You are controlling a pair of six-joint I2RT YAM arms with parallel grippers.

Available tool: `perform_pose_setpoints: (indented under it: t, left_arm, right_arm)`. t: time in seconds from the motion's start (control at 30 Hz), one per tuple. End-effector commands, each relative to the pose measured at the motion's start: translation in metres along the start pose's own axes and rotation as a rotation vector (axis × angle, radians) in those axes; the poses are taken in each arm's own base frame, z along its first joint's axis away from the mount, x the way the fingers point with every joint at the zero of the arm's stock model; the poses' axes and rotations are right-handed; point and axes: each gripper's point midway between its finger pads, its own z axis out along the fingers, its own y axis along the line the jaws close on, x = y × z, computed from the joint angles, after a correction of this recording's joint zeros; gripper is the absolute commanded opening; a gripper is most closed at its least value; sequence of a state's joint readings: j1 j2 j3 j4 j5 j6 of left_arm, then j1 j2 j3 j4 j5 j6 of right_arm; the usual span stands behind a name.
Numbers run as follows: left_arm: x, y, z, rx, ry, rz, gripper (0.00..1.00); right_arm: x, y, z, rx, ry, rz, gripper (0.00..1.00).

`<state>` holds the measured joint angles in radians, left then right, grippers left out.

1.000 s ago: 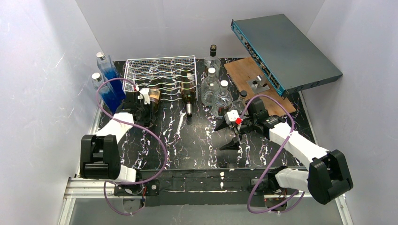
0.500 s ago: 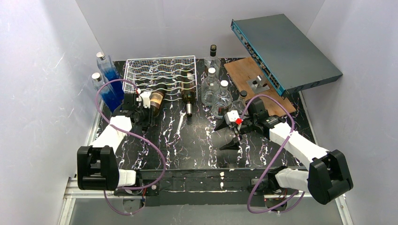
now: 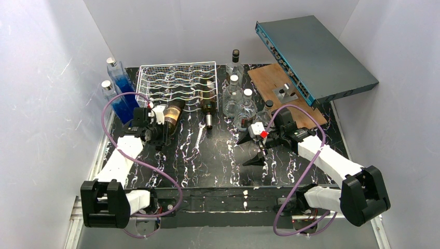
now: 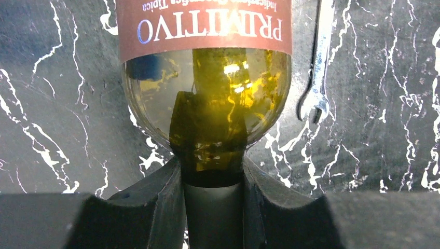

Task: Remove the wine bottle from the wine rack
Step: Pick up the wine bottle from the wine rack.

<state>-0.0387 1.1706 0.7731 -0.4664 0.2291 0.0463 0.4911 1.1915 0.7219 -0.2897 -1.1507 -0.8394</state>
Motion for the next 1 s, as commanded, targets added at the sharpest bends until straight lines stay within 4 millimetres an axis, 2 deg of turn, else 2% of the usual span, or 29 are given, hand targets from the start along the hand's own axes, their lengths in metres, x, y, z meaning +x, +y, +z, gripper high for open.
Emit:
perform_pose_setpoints:
  t: [0.0, 0.37, 0.7, 0.97]
  left_arm:
    - [-0.043, -0.011, -0.024, 0.033, -0.194, 0.026, 0.00]
    - [-0.028, -0.026, -0.041, 0.077, -0.176, -0.060, 0.00]
    - [-0.023, -0.053, -0.067, 0.191, -0.209, -0.123, 0.00]
    - [-0.026, -0.080, -0.089, 0.317, -0.219, -0.186, 0.00]
  right_arm:
    - [-0.011, -0.003, -0.003, 0.009, -0.012, -0.042, 0.98]
    - [-0.011, -0.003, -0.004, 0.011, -0.011, -0.044, 0.98]
    - [-0.011, -0.004, -0.004, 0.013, -0.010, -0.047, 0.98]
    - [-0.011, -0.003, -0.005, 0.011, -0.007, -0.049, 0.98]
